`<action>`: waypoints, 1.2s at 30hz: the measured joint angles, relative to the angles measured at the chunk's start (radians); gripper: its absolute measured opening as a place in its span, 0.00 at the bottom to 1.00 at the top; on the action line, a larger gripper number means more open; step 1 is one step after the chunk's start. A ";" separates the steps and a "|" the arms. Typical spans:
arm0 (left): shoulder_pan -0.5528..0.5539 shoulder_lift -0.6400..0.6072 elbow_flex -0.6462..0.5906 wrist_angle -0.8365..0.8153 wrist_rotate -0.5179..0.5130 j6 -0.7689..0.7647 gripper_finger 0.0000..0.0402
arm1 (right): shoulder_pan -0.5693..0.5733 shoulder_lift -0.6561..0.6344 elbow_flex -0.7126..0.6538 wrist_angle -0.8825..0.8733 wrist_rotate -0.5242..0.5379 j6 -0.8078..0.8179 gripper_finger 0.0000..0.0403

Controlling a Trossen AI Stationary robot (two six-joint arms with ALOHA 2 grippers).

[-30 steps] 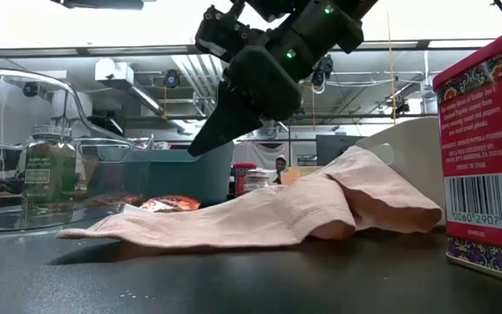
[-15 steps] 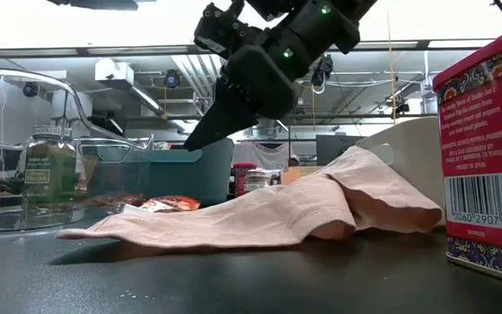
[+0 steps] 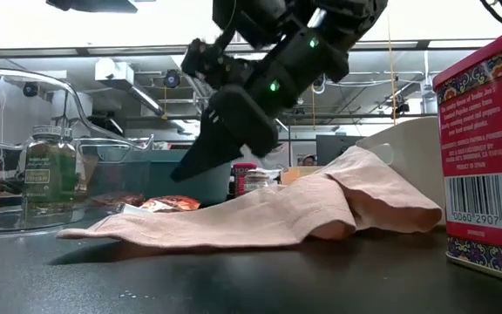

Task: Sort spices by type
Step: Put the top orange seasoning bag into the orange bin

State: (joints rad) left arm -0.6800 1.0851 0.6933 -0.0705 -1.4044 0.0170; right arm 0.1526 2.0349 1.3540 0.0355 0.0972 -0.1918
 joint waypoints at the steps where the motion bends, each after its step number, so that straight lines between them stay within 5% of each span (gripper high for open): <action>1: 0.002 0.000 0.000 0.001 0.000 0.000 0.00 | -0.001 0.004 -0.001 -0.004 0.000 0.009 0.12; 10: 0.002 0.001 0.000 -0.004 0.000 0.000 0.00 | -0.003 0.063 0.034 0.031 0.053 0.069 0.58; 16: 0.008 0.003 0.000 -0.010 0.000 0.002 0.00 | -0.010 0.148 0.087 0.054 0.067 0.113 0.69; 25: 0.013 0.006 0.000 -0.015 0.000 0.003 0.00 | -0.039 0.186 0.143 -0.053 0.038 0.223 0.51; 36: 0.014 0.006 0.000 -0.019 0.000 0.003 0.00 | -0.045 0.175 0.139 -0.086 0.051 0.215 0.11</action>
State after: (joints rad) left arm -0.6655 1.0916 0.6933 -0.0891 -1.4042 0.0204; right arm 0.1075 2.2097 1.4933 -0.0502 0.1480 0.0230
